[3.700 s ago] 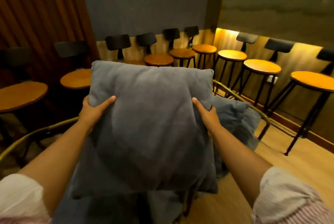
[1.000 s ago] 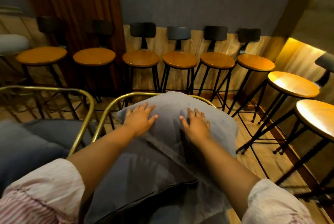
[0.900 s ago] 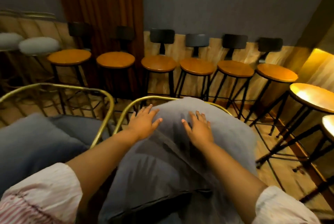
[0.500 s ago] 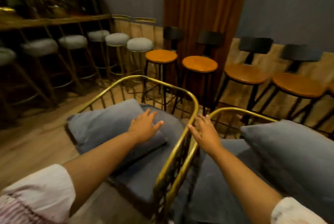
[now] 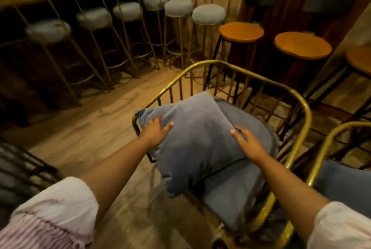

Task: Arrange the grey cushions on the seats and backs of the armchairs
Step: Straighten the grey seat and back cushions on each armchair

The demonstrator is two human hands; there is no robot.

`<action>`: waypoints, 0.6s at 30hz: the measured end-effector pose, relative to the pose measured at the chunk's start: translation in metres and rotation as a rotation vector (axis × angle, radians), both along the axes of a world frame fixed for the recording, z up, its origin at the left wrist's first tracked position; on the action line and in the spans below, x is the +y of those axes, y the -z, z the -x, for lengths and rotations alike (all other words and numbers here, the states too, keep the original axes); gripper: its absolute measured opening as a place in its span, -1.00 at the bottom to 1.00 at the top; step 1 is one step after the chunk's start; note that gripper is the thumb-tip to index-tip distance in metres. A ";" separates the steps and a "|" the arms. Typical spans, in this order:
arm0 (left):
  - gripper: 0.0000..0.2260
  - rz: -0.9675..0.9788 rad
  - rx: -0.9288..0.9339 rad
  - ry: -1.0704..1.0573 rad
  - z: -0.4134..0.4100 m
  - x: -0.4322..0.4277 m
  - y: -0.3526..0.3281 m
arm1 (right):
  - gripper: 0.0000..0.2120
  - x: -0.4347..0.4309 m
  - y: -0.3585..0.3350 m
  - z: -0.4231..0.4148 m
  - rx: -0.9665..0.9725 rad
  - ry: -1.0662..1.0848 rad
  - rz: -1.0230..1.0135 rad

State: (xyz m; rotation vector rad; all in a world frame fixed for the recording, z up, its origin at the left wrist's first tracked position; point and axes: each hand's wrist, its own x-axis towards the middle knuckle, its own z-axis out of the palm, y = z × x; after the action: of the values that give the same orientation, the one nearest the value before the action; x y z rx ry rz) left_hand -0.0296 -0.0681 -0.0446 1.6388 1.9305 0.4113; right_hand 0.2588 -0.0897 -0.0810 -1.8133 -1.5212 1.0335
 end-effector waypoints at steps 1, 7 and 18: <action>-0.42 0.009 -0.045 -0.035 0.008 0.008 0.008 | -0.54 0.013 0.005 0.004 0.008 0.014 0.022; -0.34 0.055 -0.354 -0.330 0.037 0.046 0.077 | -0.43 0.106 0.050 0.018 0.039 0.069 0.140; -0.06 0.028 -0.611 -0.797 0.037 0.107 0.238 | -0.19 0.252 0.190 0.008 0.113 0.070 0.304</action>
State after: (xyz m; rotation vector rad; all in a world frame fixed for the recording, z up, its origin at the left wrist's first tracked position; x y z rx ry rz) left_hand -0.0666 0.0389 -0.2828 0.5352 1.9767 1.0398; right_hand 0.2513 0.1618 -0.2710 -1.9553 -1.2788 1.3680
